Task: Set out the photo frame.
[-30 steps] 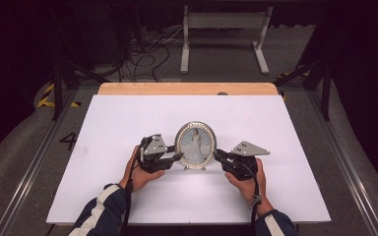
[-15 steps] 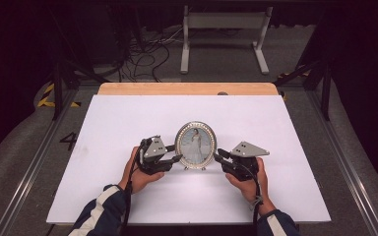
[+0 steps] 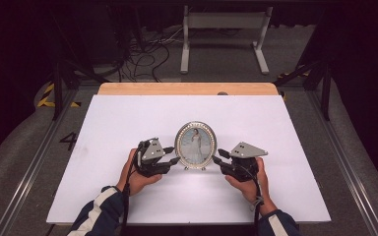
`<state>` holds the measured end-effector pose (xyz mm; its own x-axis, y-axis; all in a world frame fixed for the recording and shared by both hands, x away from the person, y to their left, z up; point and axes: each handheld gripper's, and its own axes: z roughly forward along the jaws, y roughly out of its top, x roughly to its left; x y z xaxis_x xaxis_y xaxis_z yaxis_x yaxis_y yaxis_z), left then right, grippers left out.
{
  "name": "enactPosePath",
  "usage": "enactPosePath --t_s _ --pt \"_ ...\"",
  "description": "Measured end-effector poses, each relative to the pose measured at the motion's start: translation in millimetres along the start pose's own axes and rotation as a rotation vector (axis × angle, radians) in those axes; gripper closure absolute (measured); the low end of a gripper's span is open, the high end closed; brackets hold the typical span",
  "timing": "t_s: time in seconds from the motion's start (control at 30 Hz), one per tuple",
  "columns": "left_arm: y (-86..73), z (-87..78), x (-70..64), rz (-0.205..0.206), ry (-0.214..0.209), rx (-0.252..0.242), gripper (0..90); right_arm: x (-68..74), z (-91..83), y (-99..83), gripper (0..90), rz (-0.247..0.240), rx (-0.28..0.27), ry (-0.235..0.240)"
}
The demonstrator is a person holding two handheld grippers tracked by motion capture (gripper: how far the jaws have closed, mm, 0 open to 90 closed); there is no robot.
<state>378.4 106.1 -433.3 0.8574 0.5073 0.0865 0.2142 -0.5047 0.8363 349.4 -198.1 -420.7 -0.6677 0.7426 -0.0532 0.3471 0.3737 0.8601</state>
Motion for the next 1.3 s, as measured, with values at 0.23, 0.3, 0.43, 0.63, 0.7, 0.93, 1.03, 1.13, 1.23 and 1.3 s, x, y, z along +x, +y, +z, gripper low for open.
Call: enactPosePath --t_s 0.23,0.3,0.43,0.63,0.7,0.93,1.03,1.13,1.23,1.3 --pt "-3.2 -5.1 0.0 0.009 0.005 0.002 49.7 0.5 -0.4 -0.6 55.1 -0.015 0.008 0.006" --pt "-3.5 -6.0 0.0 0.006 0.01 0.004 45.5 1.3 0.5 -0.6 50.8 -0.022 0.015 0.007" --pt "-3.9 -7.6 -0.5 -0.002 0.025 0.01 33.1 1.9 2.4 0.2 39.0 -0.032 0.034 -0.004" --pt "-4.9 -9.0 -3.2 -0.007 0.041 0.007 18.5 -2.0 -1.1 -2.9 26.9 -0.054 0.057 -0.006" --pt "-6.1 -10.4 -4.5 0.001 0.043 0.007 15.2 -2.9 -2.5 -5.0 22.4 -0.05 0.066 -0.023" --pt "-12.1 -17.3 -2.5 -0.016 0.023 0.005 8.7 -8.5 -8.4 -11.4 13.6 -0.061 0.071 -0.022" --pt "-13.8 -21.4 -1.2 -0.02 0.018 -0.004 7.0 -11.0 -12.6 -13.7 10.7 -0.041 0.049 0.002" --pt "-15.9 -23.2 -1.1 -0.022 0.016 0.002 6.5 -12.3 -14.2 -16.9 9.3 -0.051 0.058 0.004" --pt "-18.5 -24.1 -2.9 -0.001 0.011 0.019 5.4 -12.9 -14.3 -18.6 7.1 -0.055 0.065 -0.001" --pt "-19.8 -24.5 -3.3 0.011 0.006 0.025 5.1 -13.5 -14.9 -19.9 6.7 -0.061 0.071 -0.009"
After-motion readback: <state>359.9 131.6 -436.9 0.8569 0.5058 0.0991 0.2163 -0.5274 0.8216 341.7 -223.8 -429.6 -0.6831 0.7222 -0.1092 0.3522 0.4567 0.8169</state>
